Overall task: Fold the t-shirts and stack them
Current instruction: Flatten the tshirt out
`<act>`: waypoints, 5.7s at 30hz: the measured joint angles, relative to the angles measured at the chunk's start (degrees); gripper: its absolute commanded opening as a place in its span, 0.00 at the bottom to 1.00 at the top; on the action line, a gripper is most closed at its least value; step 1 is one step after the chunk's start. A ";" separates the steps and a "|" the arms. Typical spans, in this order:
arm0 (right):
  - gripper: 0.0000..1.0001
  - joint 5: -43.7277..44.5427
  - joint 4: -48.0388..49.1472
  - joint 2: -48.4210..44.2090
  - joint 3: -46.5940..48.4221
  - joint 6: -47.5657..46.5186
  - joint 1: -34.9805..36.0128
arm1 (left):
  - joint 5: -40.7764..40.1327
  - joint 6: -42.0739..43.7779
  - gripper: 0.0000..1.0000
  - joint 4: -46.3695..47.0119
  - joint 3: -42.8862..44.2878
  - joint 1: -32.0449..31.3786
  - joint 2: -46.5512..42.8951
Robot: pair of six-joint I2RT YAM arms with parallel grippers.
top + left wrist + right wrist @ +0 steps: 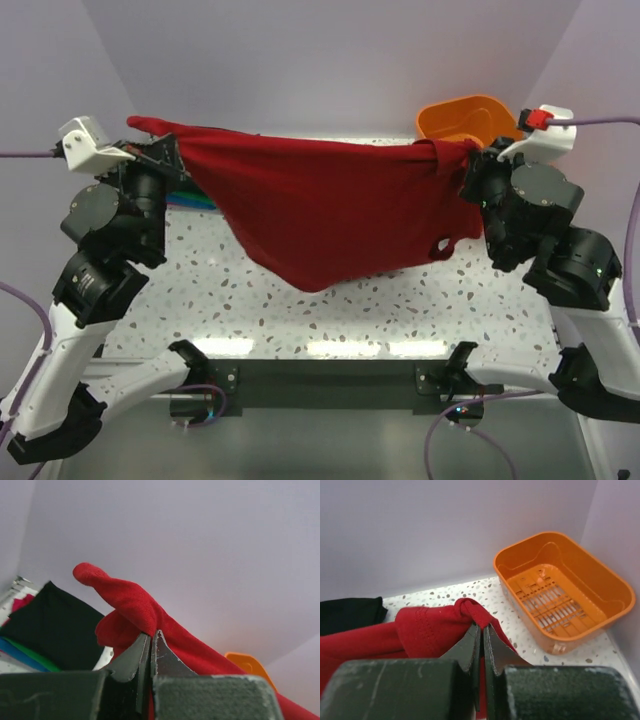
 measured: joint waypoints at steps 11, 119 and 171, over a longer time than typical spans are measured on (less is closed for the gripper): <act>0.00 -7.67 6.40 17.11 7.04 -10.08 -13.81 | -9.49 9.57 0.00 5.64 8.44 0.96 14.03; 0.99 -46.31 15.76 68.02 -0.87 3.52 -40.76 | 27.87 -2.47 1.00 6.03 8.07 17.62 74.44; 0.99 -40.87 14.40 12.79 -46.10 11.89 -23.08 | 26.62 -44.89 0.99 -34.93 -51.01 9.25 6.75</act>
